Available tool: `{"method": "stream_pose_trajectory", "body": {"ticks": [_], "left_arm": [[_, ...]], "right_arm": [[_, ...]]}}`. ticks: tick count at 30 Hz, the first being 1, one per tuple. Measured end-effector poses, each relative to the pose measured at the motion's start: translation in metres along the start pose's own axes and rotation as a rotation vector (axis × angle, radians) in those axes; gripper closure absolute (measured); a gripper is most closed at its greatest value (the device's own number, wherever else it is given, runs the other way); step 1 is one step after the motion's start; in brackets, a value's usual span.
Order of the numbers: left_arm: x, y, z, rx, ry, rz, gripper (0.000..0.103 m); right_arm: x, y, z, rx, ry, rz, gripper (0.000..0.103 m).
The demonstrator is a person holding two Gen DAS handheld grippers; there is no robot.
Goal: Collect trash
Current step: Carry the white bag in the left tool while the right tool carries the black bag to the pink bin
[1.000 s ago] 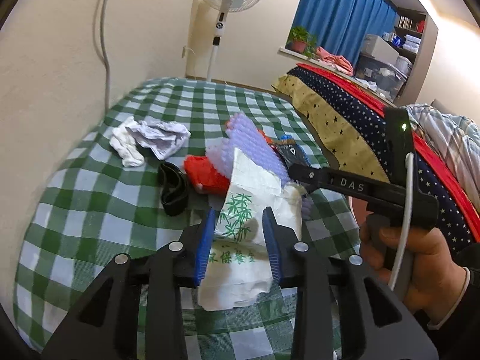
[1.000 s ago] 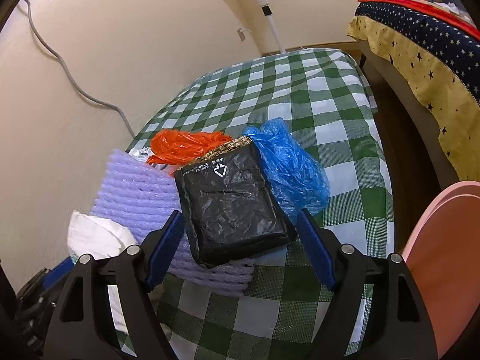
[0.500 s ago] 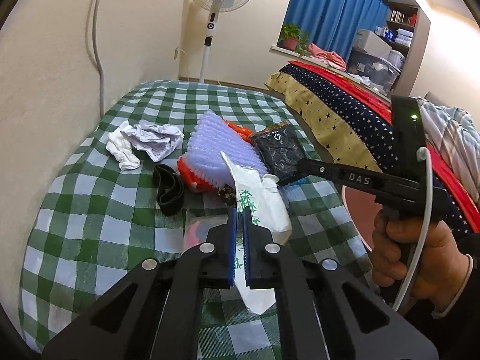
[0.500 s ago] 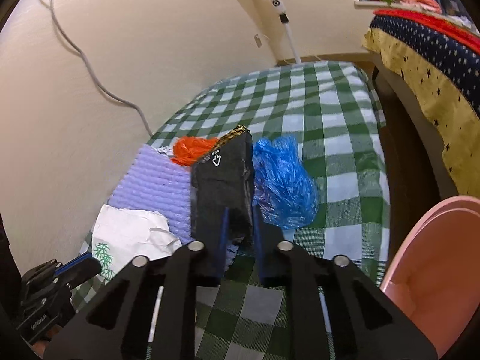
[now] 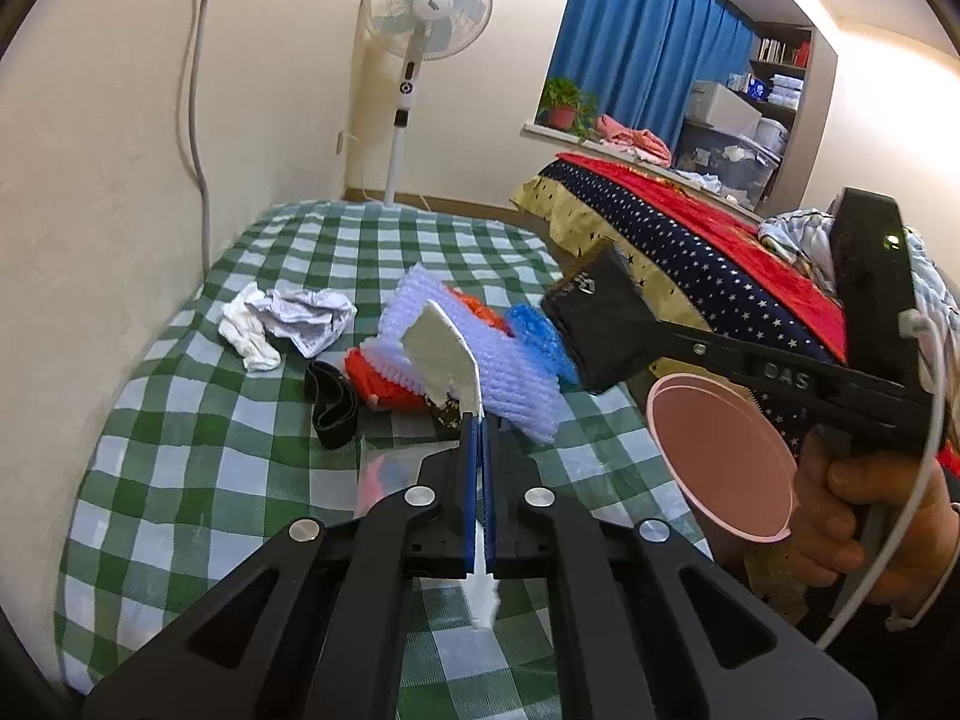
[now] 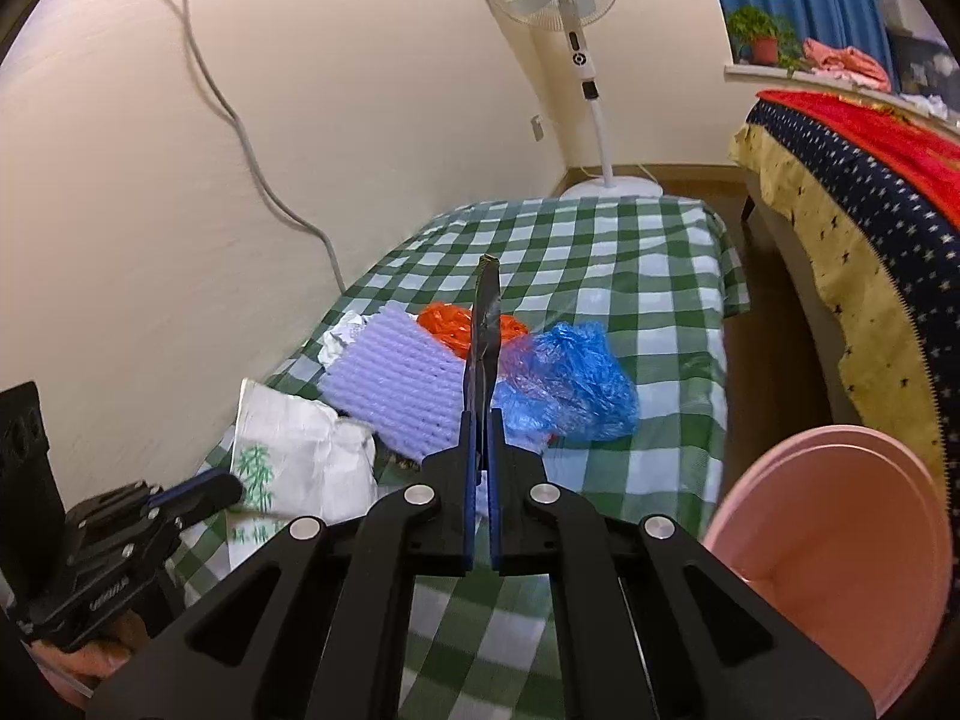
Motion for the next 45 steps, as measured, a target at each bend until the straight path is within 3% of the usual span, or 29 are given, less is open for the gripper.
{"method": "stream_pose_trajectory", "body": {"ticks": [11,22,28,31,37,45], "left_arm": [[0.022,-0.002,-0.033,-0.052,-0.014,-0.043,0.102],[0.018,0.009,-0.082,-0.118,-0.059,-0.052,0.102],[0.0,0.023,-0.11,-0.144,-0.091,-0.039,0.102],[-0.013,0.032,-0.129,-0.173,-0.111,-0.04,0.102],[-0.043,0.044,-0.162,-0.21,-0.18,-0.029,0.102],[-0.087,0.041,-0.189,-0.244,-0.212,0.037,0.102]], "right_arm": [[0.083,-0.027,-0.013,-0.032,-0.101,-0.062,0.1],[0.161,-0.048,-0.074,-0.139,-0.273,-0.112,0.1],[0.155,-0.066,-0.109,-0.279,-0.36,-0.111,0.1],[0.145,-0.067,-0.115,-0.289,-0.413,-0.105,0.1],[0.132,-0.071,-0.136,-0.339,-0.434,-0.071,0.099],[0.123,-0.073,-0.148,-0.375,-0.447,-0.045,0.099]]}}
Point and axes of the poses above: each gripper's, at about its wrist camera, not at the fingertips, and x roughly against the way its jaws point, z to its left, y to its top, the point moved 3 cm from there along -x, roughly the way its jaws point, and after that the axes turned 14 degrees about z, right-handed, at the moved point
